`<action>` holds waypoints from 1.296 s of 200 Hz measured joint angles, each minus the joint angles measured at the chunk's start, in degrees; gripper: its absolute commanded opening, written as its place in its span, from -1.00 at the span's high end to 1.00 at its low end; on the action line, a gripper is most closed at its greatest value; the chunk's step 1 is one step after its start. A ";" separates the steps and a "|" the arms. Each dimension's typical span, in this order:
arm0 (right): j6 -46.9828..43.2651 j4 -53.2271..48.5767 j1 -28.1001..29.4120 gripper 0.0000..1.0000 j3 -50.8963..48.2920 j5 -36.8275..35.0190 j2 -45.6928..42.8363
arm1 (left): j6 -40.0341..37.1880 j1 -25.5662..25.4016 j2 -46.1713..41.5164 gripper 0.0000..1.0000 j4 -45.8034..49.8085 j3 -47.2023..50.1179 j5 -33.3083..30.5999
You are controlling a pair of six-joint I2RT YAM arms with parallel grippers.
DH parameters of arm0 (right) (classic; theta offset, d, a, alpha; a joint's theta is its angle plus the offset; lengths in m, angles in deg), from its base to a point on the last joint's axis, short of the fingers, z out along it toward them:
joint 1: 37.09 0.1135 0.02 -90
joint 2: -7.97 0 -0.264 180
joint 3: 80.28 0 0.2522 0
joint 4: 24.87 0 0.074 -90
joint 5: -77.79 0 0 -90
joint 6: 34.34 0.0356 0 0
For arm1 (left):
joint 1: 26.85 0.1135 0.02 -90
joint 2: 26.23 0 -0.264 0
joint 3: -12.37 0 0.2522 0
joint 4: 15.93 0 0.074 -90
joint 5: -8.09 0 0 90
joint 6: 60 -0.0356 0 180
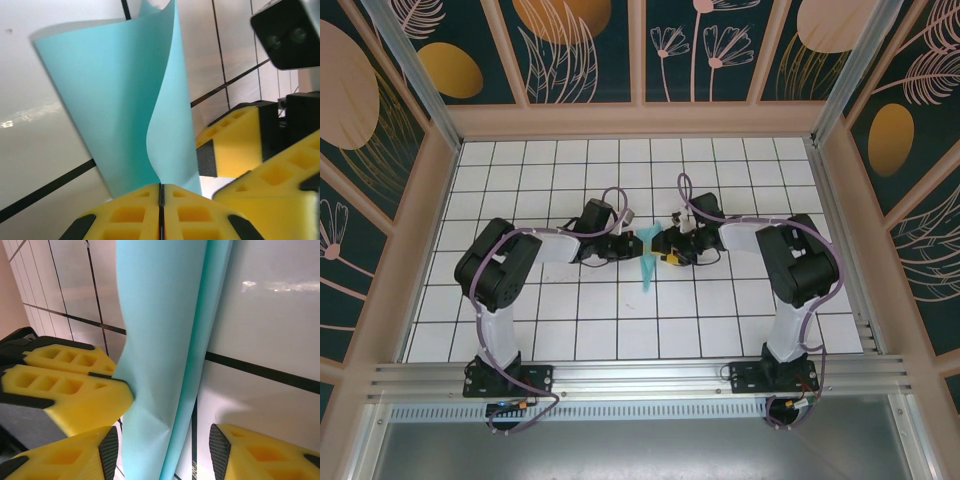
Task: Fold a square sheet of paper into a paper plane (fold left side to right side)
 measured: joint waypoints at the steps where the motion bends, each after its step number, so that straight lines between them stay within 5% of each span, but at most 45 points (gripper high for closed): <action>1: -0.07 0.00 0.00 -0.14 0.00 0.02 0.00 | -0.02 0.00 0.02 0.80 0.09 0.00 0.00; 181: -1.86 2.78 -1.88 -0.01 -7.93 -3.34 -9.11 | -1.42 1.05 2.16 0.97 0.44 -2.29 -0.83; 259: 1.01 0.17 11.93 -0.31 -7.17 -22.23 -15.63 | -1.42 1.40 1.27 0.98 -0.37 0.09 -1.31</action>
